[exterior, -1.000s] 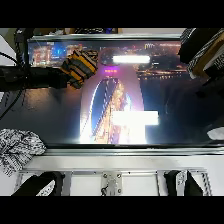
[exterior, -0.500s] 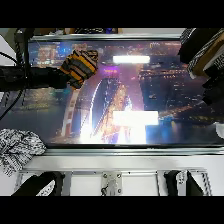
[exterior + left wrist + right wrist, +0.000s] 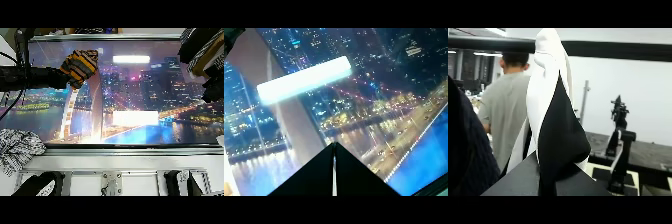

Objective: Fold the clothes and pants, and hang the long-sleeved shirts on hangers.

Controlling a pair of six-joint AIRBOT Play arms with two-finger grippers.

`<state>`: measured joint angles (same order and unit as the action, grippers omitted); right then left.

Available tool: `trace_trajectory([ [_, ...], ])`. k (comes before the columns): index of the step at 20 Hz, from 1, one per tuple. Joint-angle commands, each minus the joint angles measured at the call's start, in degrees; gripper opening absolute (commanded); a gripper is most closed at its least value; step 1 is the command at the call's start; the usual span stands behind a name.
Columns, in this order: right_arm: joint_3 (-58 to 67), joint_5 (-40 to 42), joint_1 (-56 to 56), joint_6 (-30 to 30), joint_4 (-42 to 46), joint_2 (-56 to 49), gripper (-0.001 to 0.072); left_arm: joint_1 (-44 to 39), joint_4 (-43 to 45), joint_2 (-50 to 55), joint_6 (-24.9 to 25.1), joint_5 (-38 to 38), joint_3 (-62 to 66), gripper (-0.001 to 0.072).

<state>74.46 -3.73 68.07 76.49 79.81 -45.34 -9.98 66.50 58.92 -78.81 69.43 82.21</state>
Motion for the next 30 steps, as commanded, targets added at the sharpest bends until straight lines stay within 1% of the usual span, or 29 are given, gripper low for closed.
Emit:
trace_trajectory([
  [1,0.09,3.5,3.04,3.76,-0.13,-2.82,0.0006,-0.02,0.0,0.04,-0.04,0.02,-0.02,0.0018],
  [6,1.22,5.05,5.55,6.95,-0.15,-7.65,0.0006,-0.02,0.0,0.04,-0.04,0.04,-0.02,0.0018],
  [12,9.62,4.66,6.01,7.78,-0.37,-15.1,0.0006,-0.04,-0.04,0.04,-0.04,0.04,-0.04,0.0018],
  [16,14.62,-4.07,6.64,7.74,-0.33,-19.65,0.0006,-0.09,-0.61,0.02,-0.07,0.04,-0.02,0.0018],
  [19,14.97,-7.19,6.82,7.5,-0.31,-20.96,0.0006,-0.85,-0.57,0.02,-0.07,0.02,-0.02,0.0018],
  [22,14.97,-9.66,6.82,7.54,-0.33,-20.98,0.0009,-3.45,-0.46,0.04,-0.04,-0.04,-0.02,0.0018],
  [24,14.97,-10.14,6.78,7.54,-0.33,-20.98,0.0022,-4.76,-0.42,0.04,-0.04,-0.04,-0.04,0.0018],
  [25,14.97,-10.21,6.78,7.54,-0.33,-20.85,0.0055,-5.16,-0.42,0.04,-0.04,-0.04,-0.04,0.0018],
  [26,14.97,-10.12,6.78,7.54,-0.33,-20.55,0.0248,-5.49,-0.44,0.04,-0.04,-0.02,-0.02,0.0017],
  [27,14.97,-9.81,6.78,7.54,-0.35,-20.11,0.0463,-5.73,-0.44,0.04,-0.04,-0.02,-0.02,0.0018],
  [28,14.97,-9.18,6.73,7.58,-0.42,-19.54,0.0591,-5.79,-0.46,0.04,-0.04,-0.02,-0.02,0.0018],
  [29,14.97,-8.44,6.71,7.58,-1.16,-18.82,0.0614,-5.79,-0.46,0.04,-0.04,-0.02,-0.04,0.0018],
  [30,14.97,-7.96,6.71,7.58,-3.04,-17.84,0.0613,-5.79,-0.44,0.04,-0.04,0.0,-0.04,0.0017],
])
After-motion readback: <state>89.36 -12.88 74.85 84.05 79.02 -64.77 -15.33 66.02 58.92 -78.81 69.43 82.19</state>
